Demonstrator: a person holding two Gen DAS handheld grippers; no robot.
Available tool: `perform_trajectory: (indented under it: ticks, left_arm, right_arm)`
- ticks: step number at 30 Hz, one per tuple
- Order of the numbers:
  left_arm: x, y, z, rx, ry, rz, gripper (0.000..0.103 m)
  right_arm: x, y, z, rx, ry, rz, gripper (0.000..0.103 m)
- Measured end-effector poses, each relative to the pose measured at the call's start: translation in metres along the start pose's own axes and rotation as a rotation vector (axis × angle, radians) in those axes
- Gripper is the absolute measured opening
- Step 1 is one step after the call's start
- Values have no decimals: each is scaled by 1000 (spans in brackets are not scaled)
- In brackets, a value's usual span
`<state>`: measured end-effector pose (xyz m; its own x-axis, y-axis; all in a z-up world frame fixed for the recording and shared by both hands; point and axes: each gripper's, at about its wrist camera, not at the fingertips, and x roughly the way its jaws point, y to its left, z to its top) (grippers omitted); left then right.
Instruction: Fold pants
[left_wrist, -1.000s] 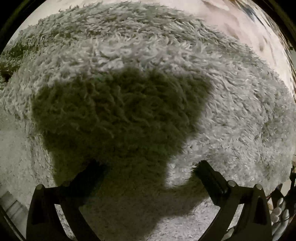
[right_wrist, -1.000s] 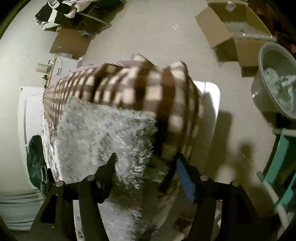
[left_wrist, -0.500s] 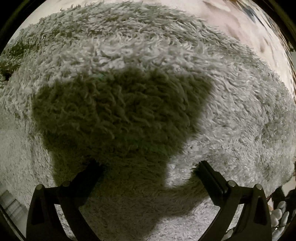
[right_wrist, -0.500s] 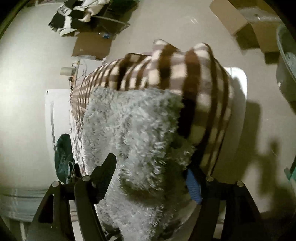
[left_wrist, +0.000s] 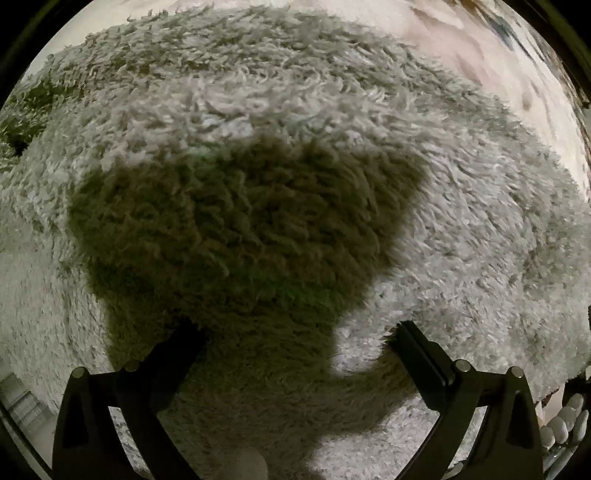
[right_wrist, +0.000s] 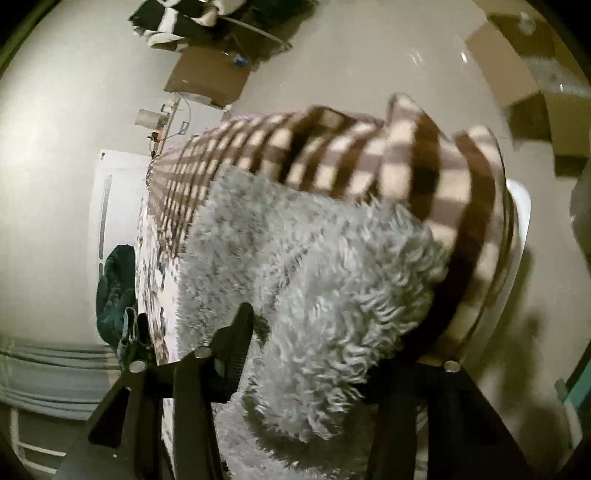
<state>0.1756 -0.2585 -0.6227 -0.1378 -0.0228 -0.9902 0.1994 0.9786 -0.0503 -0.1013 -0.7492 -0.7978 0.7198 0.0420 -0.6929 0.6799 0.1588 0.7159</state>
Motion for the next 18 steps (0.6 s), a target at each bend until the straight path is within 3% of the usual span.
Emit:
perform_trajectory:
  ticks: [5,9,14,18]
  left_arm:
    - [-32,25,-16,-81,-44,-125,103]
    - [-71,65,-42,-162,-95,-189,103]
    - [-110,145,-76,-301,-141,-219,103]
    - [-132,226,-106,-446,-194,-220,103]
  right_arm:
    - [-30,56,-14,-104,-86,-28,19]
    - [-62,137,-45,-311,-117,-42,18]
    - [-63,239,-127,-605,-65,-47,18]
    - [-35,294,-221,-835,17,-57,18]
